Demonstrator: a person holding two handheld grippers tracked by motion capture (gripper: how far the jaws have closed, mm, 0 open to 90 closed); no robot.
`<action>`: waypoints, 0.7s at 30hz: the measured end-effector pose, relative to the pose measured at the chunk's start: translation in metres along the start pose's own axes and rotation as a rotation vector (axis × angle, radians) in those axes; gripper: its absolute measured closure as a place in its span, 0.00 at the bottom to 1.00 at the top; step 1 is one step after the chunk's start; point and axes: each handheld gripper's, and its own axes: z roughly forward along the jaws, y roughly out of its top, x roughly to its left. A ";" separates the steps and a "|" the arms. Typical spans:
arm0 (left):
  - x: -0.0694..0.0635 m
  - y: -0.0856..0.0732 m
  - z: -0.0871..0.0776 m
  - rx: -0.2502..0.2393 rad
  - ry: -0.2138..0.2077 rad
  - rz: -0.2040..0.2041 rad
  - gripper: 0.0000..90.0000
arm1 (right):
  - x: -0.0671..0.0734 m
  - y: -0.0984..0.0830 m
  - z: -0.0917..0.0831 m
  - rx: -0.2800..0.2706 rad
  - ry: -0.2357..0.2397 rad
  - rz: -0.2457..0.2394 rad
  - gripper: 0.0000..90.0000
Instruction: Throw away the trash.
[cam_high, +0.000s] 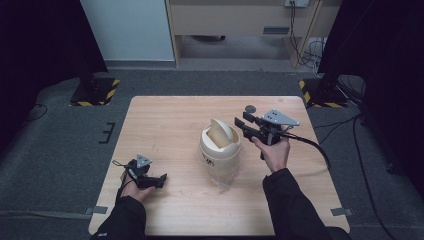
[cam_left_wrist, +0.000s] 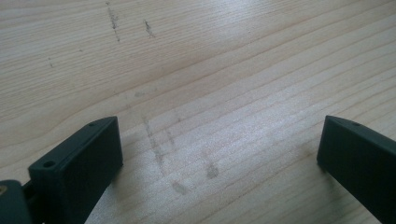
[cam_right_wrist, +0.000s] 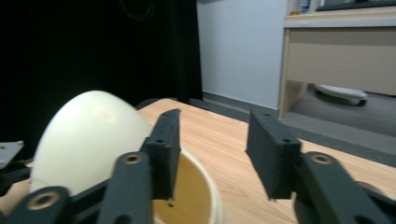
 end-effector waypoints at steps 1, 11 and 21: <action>0.000 0.000 0.000 0.000 0.000 0.000 0.00 | -0.001 0.001 -0.002 0.000 -0.011 -0.005 0.55; 0.000 0.000 0.000 0.000 0.000 0.000 0.00 | -0.030 -0.012 -0.027 0.042 -0.116 0.078 0.43; 0.000 0.000 0.000 0.000 0.000 0.000 0.00 | -0.047 -0.057 -0.047 0.206 -0.124 0.096 0.34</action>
